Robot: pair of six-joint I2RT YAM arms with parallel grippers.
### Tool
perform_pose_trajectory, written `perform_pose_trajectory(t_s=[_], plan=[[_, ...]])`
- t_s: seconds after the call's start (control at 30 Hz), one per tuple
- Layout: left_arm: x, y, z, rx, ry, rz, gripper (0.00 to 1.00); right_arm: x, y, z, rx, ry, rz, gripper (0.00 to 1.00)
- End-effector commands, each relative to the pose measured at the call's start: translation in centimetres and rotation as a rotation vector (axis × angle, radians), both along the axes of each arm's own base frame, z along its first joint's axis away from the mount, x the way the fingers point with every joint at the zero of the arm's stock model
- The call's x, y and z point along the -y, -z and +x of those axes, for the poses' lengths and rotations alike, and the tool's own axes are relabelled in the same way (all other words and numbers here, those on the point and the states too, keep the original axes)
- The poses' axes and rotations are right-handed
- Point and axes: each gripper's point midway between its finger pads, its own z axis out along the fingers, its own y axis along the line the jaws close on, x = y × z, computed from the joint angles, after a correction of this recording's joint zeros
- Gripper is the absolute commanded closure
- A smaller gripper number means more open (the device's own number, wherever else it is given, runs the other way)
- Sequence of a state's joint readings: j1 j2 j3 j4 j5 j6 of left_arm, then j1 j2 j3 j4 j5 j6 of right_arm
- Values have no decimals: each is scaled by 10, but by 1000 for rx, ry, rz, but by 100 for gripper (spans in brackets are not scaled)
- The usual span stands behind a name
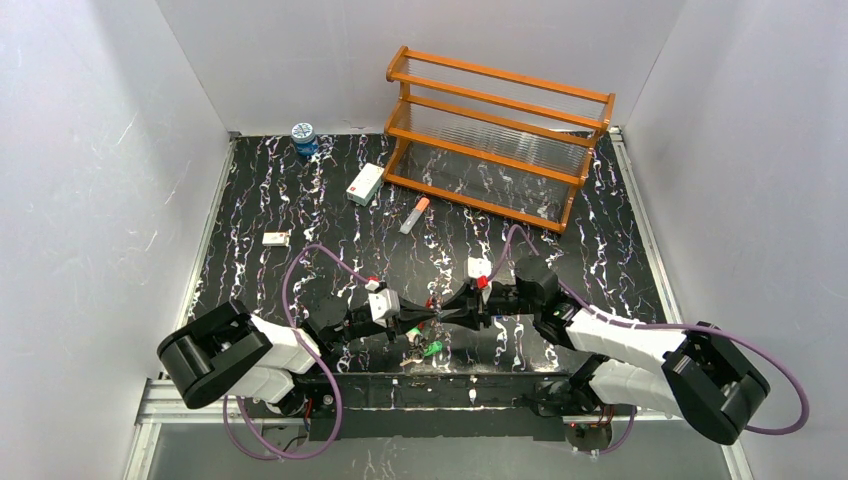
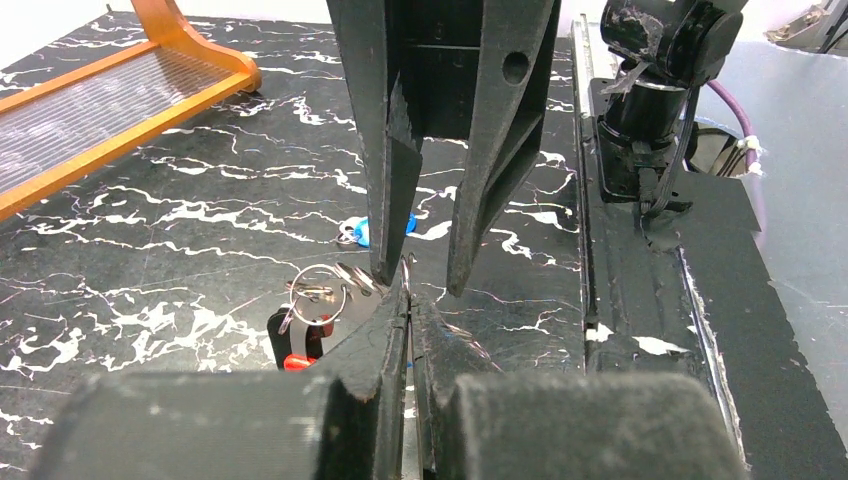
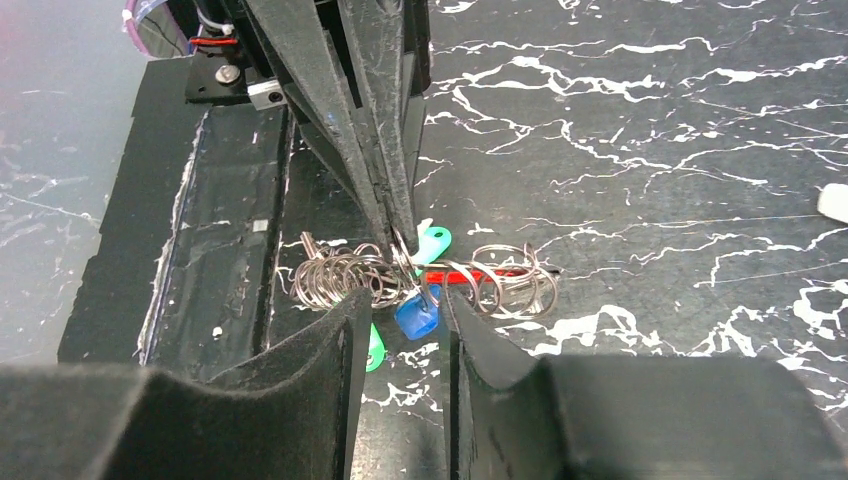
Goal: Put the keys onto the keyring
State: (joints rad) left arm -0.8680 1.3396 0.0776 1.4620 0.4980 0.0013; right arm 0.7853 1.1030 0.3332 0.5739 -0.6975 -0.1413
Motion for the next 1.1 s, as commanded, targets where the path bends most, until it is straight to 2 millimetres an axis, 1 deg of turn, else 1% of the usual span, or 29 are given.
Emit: perform_pose_trajectory(t_s=[0.0,0.23,0.33,0.37,0.47,0.5,0.7,0.73,0.8,0.9,1.0,1.07], plan=[[1,-18,-5,55,24,-55,100,-10,-25,3,53,-48,64,61],[1,-18,-6,56,35,-54,100,-14,-34,5,72,-53,86,61],[2,-19,-7,57,38,-54,100,-15,-34,5,72,-60,88,63],[2,-19,-6,57,38,-54,100,-15,-34,5,69,-63,86,68],[3,-19,-6,56,39,-54,100,-16,-33,4,64,-78,77,94],[2,-18,-6,57,39,-53,100,-16,-32,3,61,-81,72,99],[2,-13,-4,55,31,-38,100,-11,-25,4,59,-69,23,99],[2,-11,-4,51,29,-32,97,-10,-24,4,58,-64,9,99],[2,-6,-2,49,21,-15,84,-8,-20,4,51,-67,-29,99],[1,0,2,48,-1,13,71,-5,-13,7,34,-62,-96,99],[-1,5,6,62,-17,52,64,-2,-5,10,16,-57,-159,99],[-1,10,8,65,-22,85,63,0,2,12,-2,-49,-205,99]])
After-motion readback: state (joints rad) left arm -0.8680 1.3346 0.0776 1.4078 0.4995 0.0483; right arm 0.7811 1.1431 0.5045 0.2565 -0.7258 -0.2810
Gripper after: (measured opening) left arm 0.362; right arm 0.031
